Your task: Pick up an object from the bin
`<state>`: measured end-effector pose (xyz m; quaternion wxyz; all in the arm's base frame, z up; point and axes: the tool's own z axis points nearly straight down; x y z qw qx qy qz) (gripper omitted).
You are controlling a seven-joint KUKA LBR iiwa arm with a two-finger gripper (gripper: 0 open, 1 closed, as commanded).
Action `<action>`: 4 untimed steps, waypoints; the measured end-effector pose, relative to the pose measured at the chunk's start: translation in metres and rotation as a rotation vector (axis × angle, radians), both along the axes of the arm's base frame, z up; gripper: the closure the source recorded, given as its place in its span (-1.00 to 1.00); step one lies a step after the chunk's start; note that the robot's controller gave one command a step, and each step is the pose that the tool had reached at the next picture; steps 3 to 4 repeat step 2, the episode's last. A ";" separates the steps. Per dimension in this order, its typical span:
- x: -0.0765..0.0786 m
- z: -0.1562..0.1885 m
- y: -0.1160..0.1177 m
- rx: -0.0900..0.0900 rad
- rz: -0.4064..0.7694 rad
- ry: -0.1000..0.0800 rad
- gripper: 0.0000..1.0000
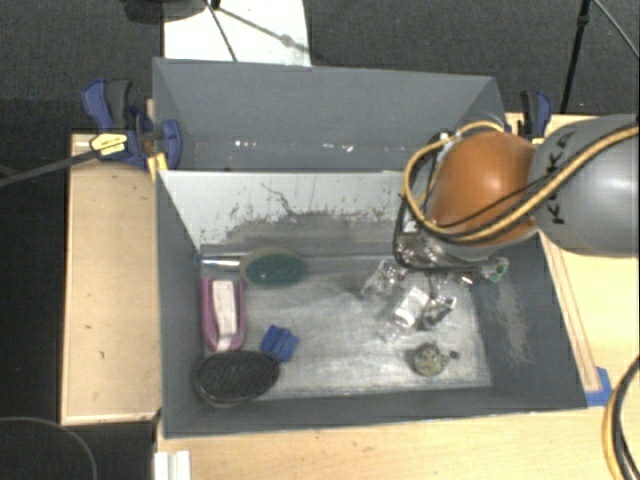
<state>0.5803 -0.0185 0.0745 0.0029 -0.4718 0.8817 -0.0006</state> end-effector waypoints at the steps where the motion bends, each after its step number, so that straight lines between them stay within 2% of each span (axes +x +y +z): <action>1: 0.001 0.002 0.001 0.002 -0.001 -0.003 1.00; 2: 0.003 0.104 0.002 -0.001 -0.006 -0.005 1.00; 4: 0.003 0.104 0.002 -0.001 -0.006 -0.005 1.00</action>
Offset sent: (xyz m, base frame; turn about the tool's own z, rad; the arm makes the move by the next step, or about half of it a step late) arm 0.0000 0.0000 0.0000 0.0000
